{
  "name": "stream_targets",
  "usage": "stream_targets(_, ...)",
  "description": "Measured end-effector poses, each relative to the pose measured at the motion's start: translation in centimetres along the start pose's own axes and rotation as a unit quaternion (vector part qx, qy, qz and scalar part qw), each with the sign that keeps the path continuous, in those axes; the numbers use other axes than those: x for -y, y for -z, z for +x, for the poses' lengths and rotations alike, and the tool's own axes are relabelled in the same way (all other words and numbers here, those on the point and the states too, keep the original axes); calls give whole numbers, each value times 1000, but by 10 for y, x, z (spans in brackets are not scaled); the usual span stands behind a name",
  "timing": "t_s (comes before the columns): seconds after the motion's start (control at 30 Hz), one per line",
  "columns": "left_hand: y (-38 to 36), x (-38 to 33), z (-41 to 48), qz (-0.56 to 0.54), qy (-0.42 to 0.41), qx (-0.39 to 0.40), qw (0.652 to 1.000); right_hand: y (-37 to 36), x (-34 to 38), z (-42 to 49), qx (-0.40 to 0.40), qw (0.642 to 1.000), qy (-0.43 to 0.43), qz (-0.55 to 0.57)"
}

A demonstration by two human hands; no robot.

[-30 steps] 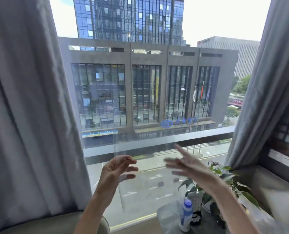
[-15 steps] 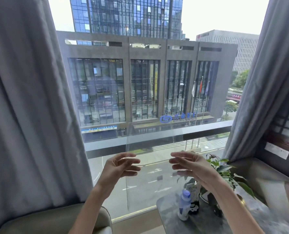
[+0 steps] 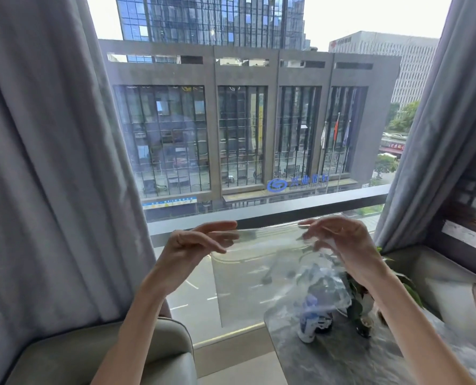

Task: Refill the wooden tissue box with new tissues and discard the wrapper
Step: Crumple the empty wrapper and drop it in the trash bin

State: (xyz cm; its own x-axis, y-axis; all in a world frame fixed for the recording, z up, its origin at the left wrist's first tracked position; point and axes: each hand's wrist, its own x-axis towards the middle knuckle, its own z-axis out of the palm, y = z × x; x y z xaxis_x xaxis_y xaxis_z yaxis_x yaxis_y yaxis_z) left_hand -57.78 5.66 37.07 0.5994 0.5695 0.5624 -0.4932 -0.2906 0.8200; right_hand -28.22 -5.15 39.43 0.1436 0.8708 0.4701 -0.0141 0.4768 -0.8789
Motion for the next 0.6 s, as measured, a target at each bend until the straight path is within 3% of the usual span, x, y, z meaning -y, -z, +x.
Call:
stream_targets(0.1, 3, -3, -1, -84, 30, 5, 996, 6, 7, 11, -4, 999, -6, -35)
stream_targets(0.17, 6, -4, -1, -82, 48, -15, 995, 6, 16, 17, 21, 997, 3, -73)
stream_targets(0.27, 5, -4, 2, 55, 61, -45, 996, 7, 35, 31, 72, 989, 20, -126)
stream_targets(0.4, -5, -10, 6, 173, 28, -186, 967, 10, 56, 56, 126, 961, 43, -242)
stream_targets(0.43, -6, -13, 7, 209, 29, -164, 963, 8, 60, 61, 141, 959, 45, -243)
stream_targets(0.53, -22, -15, 16, 315, 101, 24, 943, -9, 63, 75, 224, 934, 44, -275)
stream_targets(0.6, -37, -6, 23, 284, 143, 83, 944, -22, 59, 85, 289, 907, 50, -304)
